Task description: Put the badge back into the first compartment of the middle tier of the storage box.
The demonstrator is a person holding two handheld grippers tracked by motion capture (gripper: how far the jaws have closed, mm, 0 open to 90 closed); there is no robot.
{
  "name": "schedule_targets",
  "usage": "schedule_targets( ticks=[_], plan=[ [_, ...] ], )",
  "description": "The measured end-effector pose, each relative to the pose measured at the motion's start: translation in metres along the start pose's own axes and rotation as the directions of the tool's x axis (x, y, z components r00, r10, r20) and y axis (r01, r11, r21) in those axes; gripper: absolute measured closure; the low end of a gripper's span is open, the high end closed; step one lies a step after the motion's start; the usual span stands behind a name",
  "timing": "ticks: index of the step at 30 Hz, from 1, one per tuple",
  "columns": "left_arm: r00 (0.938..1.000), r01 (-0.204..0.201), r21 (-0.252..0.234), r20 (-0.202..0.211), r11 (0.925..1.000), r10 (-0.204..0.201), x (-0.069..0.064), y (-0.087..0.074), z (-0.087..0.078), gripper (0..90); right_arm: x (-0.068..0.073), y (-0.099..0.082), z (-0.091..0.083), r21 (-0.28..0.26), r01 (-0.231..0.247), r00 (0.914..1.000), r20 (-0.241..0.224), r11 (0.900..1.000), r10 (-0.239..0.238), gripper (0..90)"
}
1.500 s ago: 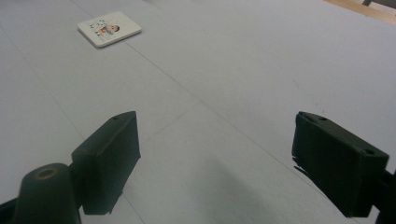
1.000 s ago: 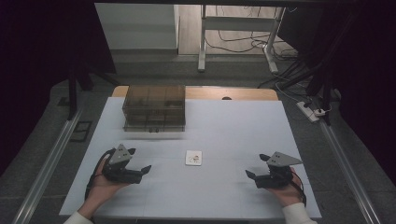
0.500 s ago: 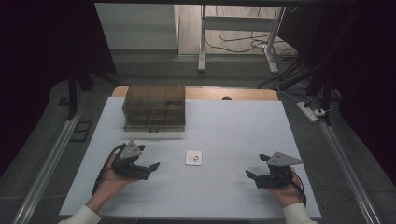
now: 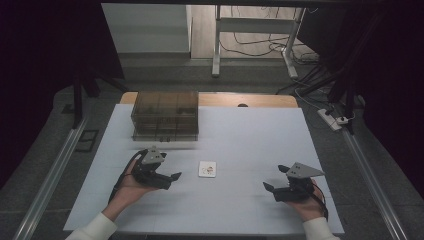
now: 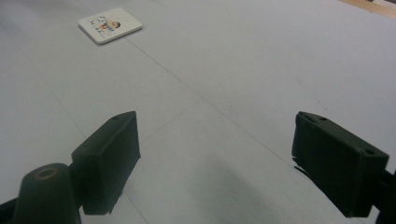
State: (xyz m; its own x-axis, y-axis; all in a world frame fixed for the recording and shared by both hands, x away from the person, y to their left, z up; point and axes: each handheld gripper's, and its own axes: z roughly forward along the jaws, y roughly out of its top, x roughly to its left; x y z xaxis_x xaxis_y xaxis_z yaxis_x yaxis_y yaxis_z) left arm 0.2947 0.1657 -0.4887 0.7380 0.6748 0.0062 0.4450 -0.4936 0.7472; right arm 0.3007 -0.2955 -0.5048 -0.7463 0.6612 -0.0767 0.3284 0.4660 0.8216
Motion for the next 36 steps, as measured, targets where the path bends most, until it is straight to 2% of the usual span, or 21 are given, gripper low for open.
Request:
schedule_targets(
  ticks=[7,18,24,36],
  plan=[
    [0.9991,-0.025,0.025,0.034,0.9994,0.024,-0.004,0.010,0.013,13.1,0.000,0.000,0.000,0.003,-0.001,1.0000,-0.003,1.0000,0.001,14.8],
    [0.9981,-0.038,0.037,0.051,0.9986,0.036,-0.004,0.017,0.022,13.2,0.001,-0.001,0.002,0.008,-0.002,1.0000,-0.009,1.0000,0.002,14.8],
    [0.9958,-0.057,0.049,0.074,0.9972,0.053,-0.007,0.023,0.032,14.2,0.000,-0.001,0.003,0.002,-0.021,0.9993,-0.032,0.9998,0.021,14.8],
    [0.9913,-0.088,0.067,0.104,0.9938,0.081,-0.011,0.035,0.045,14.1,-0.001,-0.002,0.003,0.007,-0.024,0.9991,-0.034,0.9997,0.025,14.8]
  ],
)
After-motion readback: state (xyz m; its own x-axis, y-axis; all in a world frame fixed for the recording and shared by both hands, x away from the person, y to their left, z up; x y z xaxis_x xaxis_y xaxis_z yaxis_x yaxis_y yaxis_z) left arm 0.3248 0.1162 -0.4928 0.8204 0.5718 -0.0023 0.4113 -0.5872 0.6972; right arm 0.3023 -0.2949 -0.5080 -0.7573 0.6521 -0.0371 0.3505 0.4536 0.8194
